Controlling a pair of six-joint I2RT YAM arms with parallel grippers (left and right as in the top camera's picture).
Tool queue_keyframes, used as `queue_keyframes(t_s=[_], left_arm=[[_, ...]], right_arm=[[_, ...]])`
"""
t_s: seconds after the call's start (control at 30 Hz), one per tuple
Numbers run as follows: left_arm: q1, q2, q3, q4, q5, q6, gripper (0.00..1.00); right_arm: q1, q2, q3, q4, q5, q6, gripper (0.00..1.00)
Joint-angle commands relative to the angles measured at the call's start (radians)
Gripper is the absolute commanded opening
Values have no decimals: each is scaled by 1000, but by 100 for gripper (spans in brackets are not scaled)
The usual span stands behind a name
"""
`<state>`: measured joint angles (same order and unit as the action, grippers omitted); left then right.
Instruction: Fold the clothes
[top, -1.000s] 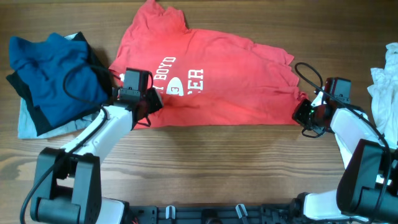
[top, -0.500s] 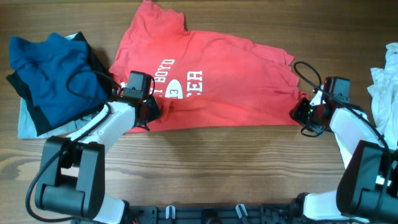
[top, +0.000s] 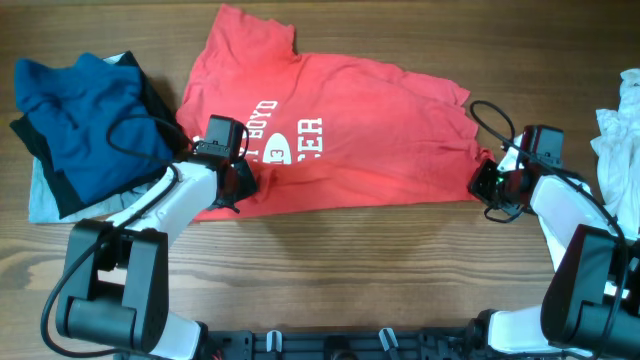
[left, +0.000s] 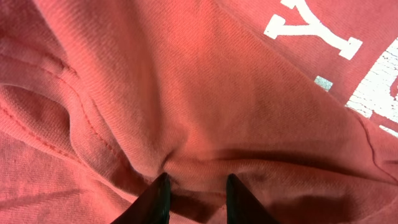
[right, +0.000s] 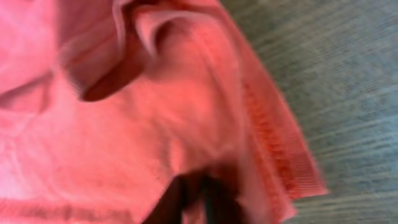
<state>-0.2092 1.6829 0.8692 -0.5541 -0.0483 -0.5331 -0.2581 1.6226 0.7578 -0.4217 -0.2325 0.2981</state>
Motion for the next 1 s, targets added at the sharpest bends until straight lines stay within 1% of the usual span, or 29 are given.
queue_keyframes(t_s=[0.0, 0.13, 0.2, 0.23, 0.27, 0.3, 0.4, 0.57, 0.63, 0.77, 0.8, 0.97], left_arm=[[4, 33, -39, -43, -12, 0, 30], [4, 33, -39, -57, 12, 0, 30], [4, 33, -39, -76, 28, 0, 29], [4, 33, -39, -87, 34, 0, 25], [4, 33, -39, -101, 42, 0, 20], [4, 33, -39, -119, 53, 0, 18], [4, 33, -39, -179, 85, 0, 16], [-6, 33, -39, -274, 85, 1, 12], [-23, 33, -39, -298, 85, 0, 11], [-81, 33, -40, -315, 90, -1, 11], [-101, 33, -40, -317, 93, -7, 9], [-192, 27, -40, -322, 65, -68, 8]], right_arm=[[0, 24, -16, -9, 18, -11, 4], [0, 24, -16, -27, 31, -10, 4], [0, 24, -16, -56, 81, 1, 4], [-1, 24, -16, -76, 124, 27, 4], [-3, 24, -16, -103, 174, 63, 4], [-5, 24, -16, -127, 215, 95, 4], [-15, 23, -16, -178, 285, 127, 4], [-40, 17, -16, -262, 354, 257, 4], [-51, 16, -16, -273, 354, 281, 4], [-71, 11, -16, -281, 353, 282, 4], [-77, 8, -16, -287, 357, 282, 4], [-95, -45, -16, -321, 368, 281, 4]])
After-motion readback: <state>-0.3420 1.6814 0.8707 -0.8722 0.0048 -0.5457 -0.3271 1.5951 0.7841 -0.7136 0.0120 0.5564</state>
